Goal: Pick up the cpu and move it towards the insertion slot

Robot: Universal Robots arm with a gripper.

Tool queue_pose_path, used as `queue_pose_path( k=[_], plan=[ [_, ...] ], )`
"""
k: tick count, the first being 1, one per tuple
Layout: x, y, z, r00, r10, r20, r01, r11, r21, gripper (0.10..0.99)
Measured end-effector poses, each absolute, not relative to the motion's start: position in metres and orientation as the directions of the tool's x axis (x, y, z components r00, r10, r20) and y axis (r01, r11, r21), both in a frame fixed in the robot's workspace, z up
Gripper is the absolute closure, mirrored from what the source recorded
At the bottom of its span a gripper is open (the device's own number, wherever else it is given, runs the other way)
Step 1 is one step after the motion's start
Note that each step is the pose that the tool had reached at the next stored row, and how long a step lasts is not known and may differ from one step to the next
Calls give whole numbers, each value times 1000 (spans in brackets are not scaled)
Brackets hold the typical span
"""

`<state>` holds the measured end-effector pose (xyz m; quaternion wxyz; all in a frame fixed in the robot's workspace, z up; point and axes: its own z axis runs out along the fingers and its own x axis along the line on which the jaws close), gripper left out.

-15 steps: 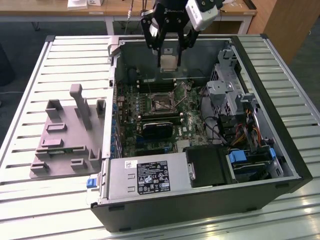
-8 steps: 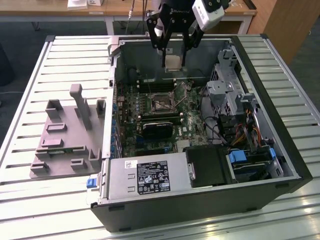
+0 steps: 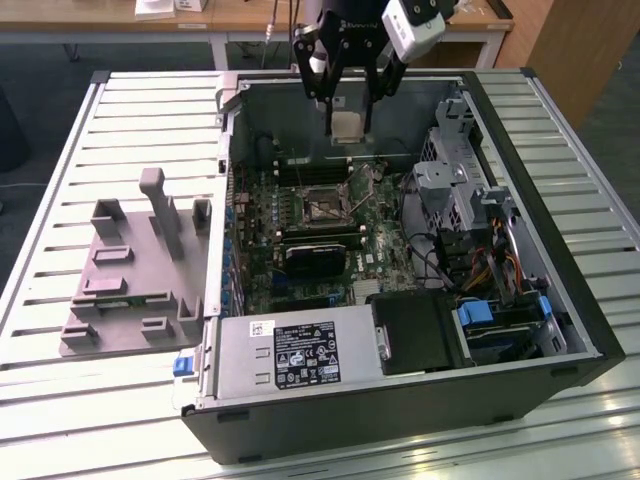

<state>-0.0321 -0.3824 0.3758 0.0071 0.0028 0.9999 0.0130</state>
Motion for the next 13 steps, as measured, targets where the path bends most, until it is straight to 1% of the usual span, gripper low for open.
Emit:
queue_pose_path(
  k=[13],
  plan=[
    [-32,-347,372,-1000,6,-21,5,1000,26,549]
  ],
)
